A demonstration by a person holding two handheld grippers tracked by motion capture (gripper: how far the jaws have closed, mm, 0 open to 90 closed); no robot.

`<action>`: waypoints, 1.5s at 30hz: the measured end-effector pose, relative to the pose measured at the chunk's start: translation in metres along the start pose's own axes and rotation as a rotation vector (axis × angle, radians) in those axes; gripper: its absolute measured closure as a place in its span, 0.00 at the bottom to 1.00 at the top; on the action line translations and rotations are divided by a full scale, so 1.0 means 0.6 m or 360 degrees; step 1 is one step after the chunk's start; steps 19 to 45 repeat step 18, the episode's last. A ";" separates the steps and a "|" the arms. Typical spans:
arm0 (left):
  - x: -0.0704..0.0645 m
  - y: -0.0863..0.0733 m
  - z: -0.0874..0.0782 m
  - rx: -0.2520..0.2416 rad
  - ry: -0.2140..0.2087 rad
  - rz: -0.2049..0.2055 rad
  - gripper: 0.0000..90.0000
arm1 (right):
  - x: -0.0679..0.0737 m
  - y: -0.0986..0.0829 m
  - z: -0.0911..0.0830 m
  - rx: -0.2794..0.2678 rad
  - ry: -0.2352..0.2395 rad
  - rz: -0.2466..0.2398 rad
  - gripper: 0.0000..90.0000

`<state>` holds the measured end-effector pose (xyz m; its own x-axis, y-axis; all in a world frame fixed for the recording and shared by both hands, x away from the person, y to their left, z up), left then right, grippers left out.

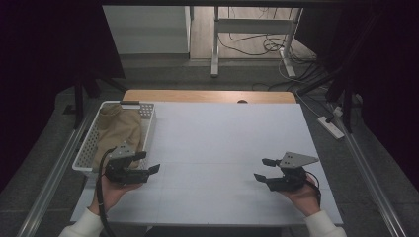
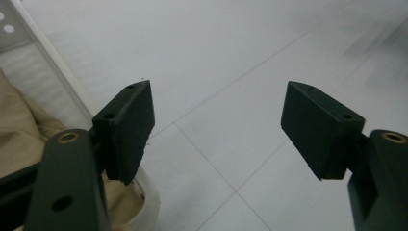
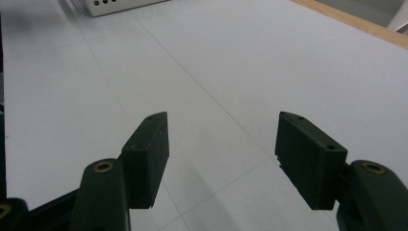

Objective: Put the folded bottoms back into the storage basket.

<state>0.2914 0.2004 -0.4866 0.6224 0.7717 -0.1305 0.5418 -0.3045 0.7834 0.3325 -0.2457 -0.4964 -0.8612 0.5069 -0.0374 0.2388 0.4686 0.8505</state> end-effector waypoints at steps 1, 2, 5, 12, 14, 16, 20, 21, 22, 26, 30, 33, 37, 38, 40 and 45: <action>0.000 -0.002 0.000 0.0000 -0.0002 -0.0004 0.30 | 0.000 -0.001 -0.002 -0.0003 0.0004 0.0010 0.40; -0.001 -0.003 0.000 0.0000 -0.0004 -0.0004 0.30 | -0.001 -0.002 -0.004 -0.0002 0.0008 0.0010 0.40; -0.003 -0.005 0.002 -0.0002 -0.0007 0.0000 0.30 | -0.002 -0.002 -0.009 -0.0002 0.0008 0.0004 0.40; 0.000 -0.005 0.004 -0.0009 -0.0012 -0.0008 0.30 | -0.014 -0.007 -0.017 -0.0005 -0.0009 0.0028 0.40; 0.000 -0.005 0.002 -0.0015 -0.0009 -0.0012 0.30 | -0.012 -0.008 -0.016 0.0000 -0.0001 0.0025 0.40; 0.001 -0.004 0.001 -0.0018 -0.0007 -0.0010 0.30 | -0.011 -0.008 -0.015 0.0005 0.0006 0.0017 0.40; 0.001 -0.003 0.000 -0.0024 -0.0006 -0.0011 0.29 | -0.010 -0.008 -0.014 0.0006 0.0013 0.0013 0.40; 0.001 -0.003 0.000 -0.0024 -0.0006 -0.0011 0.29 | -0.010 -0.008 -0.014 0.0006 0.0013 0.0013 0.40; 0.001 -0.003 0.000 -0.0024 -0.0006 -0.0011 0.29 | -0.010 -0.008 -0.014 0.0006 0.0013 0.0013 0.40; 0.001 -0.003 0.000 -0.0024 -0.0006 -0.0011 0.29 | -0.010 -0.008 -0.014 0.0006 0.0013 0.0013 0.40; 0.001 -0.003 0.000 -0.0024 -0.0006 -0.0011 0.29 | -0.010 -0.008 -0.014 0.0006 0.0013 0.0013 0.40; 0.001 -0.003 0.000 -0.0024 -0.0006 -0.0011 0.29 | -0.010 -0.008 -0.014 0.0006 0.0013 0.0013 0.40; 0.001 -0.003 0.000 -0.0024 -0.0006 -0.0011 0.29 | -0.010 -0.008 -0.014 0.0006 0.0013 0.0013 0.40; 0.001 -0.003 0.000 -0.0024 -0.0006 -0.0011 0.29 | -0.010 -0.008 -0.014 0.0006 0.0013 0.0013 0.40; 0.001 -0.003 0.000 -0.0024 -0.0006 -0.0011 0.29 | -0.010 -0.008 -0.014 0.0006 0.0013 0.0013 0.40; 0.001 -0.003 0.000 -0.0024 -0.0006 -0.0011 0.29 | -0.010 -0.008 -0.014 0.0006 0.0013 0.0013 0.40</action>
Point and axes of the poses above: each handheld gripper's, and its own axes: z roughly forward along the jaws, y roughly out of its top, x roughly to its left, the point moved 4 cm from there along z, roughly forward along the jaws
